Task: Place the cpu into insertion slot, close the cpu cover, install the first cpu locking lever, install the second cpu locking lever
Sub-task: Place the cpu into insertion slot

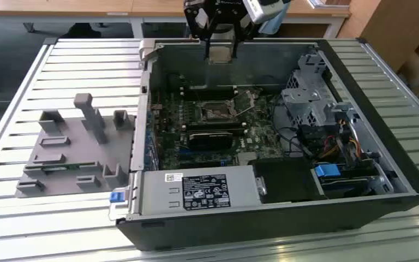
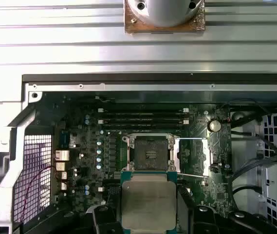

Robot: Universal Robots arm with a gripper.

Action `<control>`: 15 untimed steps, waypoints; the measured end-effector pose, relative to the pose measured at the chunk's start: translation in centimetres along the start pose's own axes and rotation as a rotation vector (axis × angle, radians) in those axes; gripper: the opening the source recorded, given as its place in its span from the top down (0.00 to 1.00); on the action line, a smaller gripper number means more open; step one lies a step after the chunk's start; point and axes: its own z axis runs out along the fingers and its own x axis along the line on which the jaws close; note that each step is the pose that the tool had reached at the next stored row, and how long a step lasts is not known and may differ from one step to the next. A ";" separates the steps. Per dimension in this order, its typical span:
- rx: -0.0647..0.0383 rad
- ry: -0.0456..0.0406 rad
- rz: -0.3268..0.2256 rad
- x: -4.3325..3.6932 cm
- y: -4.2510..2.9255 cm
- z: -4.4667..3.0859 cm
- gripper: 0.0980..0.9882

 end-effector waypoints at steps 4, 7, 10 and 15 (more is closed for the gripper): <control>0.000 0.0000 0.000 0.00 0.00 0.00 0.50; 0.000 -0.0003 0.003 0.00 0.00 0.00 0.50; 0.000 -0.0015 0.016 0.00 0.00 0.00 0.50; -0.001 -0.0055 0.062 0.00 0.00 0.01 0.50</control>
